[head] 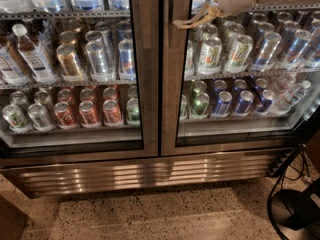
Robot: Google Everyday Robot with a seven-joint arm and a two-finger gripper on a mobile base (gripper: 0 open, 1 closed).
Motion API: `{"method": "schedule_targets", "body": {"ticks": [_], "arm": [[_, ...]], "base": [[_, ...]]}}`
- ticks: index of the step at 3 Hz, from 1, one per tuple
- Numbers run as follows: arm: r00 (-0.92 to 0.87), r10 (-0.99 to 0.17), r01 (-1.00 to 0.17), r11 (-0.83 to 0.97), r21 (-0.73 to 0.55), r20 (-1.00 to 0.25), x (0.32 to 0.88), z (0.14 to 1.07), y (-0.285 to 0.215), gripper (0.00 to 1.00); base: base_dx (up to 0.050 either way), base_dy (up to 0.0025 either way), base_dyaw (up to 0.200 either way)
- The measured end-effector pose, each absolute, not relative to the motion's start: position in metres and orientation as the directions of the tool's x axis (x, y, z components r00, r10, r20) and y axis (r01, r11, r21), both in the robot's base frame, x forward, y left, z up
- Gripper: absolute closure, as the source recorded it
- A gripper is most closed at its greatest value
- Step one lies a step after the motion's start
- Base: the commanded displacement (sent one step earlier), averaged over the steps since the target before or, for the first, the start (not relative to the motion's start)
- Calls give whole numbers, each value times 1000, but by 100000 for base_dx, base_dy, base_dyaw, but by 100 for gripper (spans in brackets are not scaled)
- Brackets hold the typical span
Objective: Open right fridge door
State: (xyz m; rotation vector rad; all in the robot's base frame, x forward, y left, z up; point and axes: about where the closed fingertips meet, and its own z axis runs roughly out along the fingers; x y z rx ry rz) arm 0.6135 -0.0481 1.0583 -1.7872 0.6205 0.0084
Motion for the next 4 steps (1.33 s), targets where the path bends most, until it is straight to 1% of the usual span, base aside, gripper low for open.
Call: {"method": "schedule_targets", "body": {"ticks": [2,4], "arm": [[864,-399,-401,-171,-900,-308,614,1058,-49,100],[879,-387,-366,-172,-915,-279,614,1060,-48,100]], "base": [[0,0,0],[0,0,0]]}}
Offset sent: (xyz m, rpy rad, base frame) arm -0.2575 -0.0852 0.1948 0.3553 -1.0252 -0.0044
